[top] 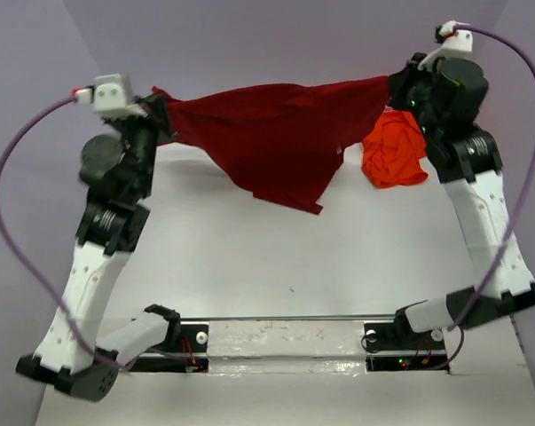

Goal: Fold and stack the t-shirts
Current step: Flatten the tshirt out

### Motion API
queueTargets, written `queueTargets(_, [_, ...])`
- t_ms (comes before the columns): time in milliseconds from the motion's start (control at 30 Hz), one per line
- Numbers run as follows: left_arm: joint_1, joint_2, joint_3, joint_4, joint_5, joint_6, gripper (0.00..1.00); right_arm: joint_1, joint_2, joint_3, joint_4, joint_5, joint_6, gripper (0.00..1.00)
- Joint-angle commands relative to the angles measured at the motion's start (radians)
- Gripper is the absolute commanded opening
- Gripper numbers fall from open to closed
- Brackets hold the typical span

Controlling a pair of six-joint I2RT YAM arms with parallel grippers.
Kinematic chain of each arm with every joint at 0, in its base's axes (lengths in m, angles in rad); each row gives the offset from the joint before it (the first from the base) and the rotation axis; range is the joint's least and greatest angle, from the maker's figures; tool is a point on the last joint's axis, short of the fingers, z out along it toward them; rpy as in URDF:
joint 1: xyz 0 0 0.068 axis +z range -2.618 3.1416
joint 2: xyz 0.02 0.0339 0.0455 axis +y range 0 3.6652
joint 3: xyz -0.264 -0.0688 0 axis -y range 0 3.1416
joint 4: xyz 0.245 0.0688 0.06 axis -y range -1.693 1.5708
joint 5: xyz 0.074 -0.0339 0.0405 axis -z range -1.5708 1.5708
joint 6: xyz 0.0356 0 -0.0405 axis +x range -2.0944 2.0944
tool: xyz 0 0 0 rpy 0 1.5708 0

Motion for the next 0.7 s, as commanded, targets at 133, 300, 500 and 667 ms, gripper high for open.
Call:
queueTargets(133, [-0.008, -0.449, -0.166, -0.039, 0.020, -0.052, 0.00, 0.093, -0.495, -0.251, 0.011, 0.035, -0.040, 0.00])
queueTargets(300, [-0.003, -0.511, -0.143, -0.083, 0.074, -0.086, 0.00, 0.093, -0.610, -0.219, -0.068, 0.035, -0.018, 0.00])
queueTargets(500, [0.004, -0.408, 0.031, -0.082, 0.111, -0.099, 0.00, 0.102, -0.377, 0.218, -0.169, 0.026, -0.034, 0.00])
queueTargets(667, [-0.034, -0.236, 0.260, -0.091, 0.065, -0.076, 0.00, 0.131, -0.127, 0.544, -0.146, 0.125, -0.067, 0.00])
